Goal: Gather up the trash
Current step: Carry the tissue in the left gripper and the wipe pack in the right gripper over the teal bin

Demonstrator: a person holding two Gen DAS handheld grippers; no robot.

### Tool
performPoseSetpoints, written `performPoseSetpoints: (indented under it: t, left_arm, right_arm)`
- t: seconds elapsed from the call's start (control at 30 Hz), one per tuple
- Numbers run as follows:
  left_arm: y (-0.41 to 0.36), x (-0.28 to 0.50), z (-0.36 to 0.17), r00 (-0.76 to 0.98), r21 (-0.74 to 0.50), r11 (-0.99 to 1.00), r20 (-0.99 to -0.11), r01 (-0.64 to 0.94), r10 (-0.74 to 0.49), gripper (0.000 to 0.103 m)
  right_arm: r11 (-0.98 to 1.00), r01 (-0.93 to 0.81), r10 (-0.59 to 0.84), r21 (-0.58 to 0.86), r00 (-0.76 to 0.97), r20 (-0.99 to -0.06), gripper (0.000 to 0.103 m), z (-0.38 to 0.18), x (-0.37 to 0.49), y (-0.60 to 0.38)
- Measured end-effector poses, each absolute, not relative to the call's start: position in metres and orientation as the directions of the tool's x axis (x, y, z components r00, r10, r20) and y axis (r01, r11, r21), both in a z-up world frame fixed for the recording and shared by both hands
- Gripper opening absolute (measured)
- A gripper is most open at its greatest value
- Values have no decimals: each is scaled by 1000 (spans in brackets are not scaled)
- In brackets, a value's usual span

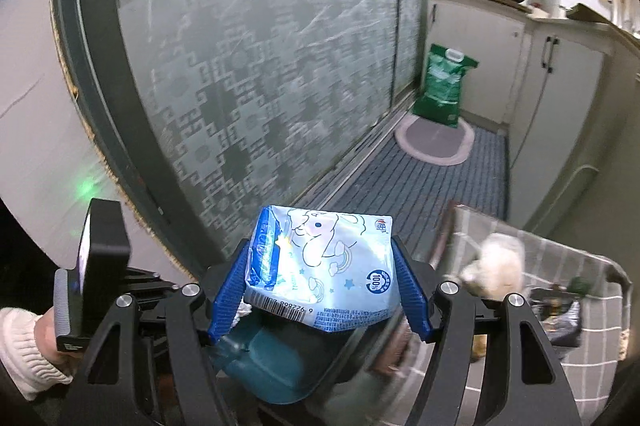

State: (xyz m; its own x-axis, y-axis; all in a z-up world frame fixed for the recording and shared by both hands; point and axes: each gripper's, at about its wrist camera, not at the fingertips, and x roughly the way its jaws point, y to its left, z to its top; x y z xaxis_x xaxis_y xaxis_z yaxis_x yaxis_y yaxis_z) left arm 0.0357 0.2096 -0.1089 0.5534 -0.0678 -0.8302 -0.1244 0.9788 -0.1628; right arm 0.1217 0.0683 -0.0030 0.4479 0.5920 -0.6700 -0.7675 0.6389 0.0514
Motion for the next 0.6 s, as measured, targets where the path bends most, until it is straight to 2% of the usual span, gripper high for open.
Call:
performPoseSetpoints:
  t: [0.23,0.3,0.33,0.37,0.6]
  left_arm:
    - [210,40,-126,507,-153,980,-859,-126,-69,7]
    - [211,41,-131,505,-137,982,-861,-128,-55,12]
    - [211,41,-132,503,-125,983,-863,-131,-43,22]
    - [211,41,-133,501,-118,984,-865,-134,-35,27]
    - [219,30,-111,550,-107,982,-835,-154,-5,26]
  right_arm:
    - [619,-783,575,59,401,-713,68,-20,119,84]
    - [620,-782,569,60,396,-721,68,-24,120,87]
    - [620,-782,567,66,389,-726,68,-27,121,89]
    - [619,-782,565,71,380,-733,68,-31,122,90]
    - [606,-793,548,66,355,-757,68,-54,121,107]
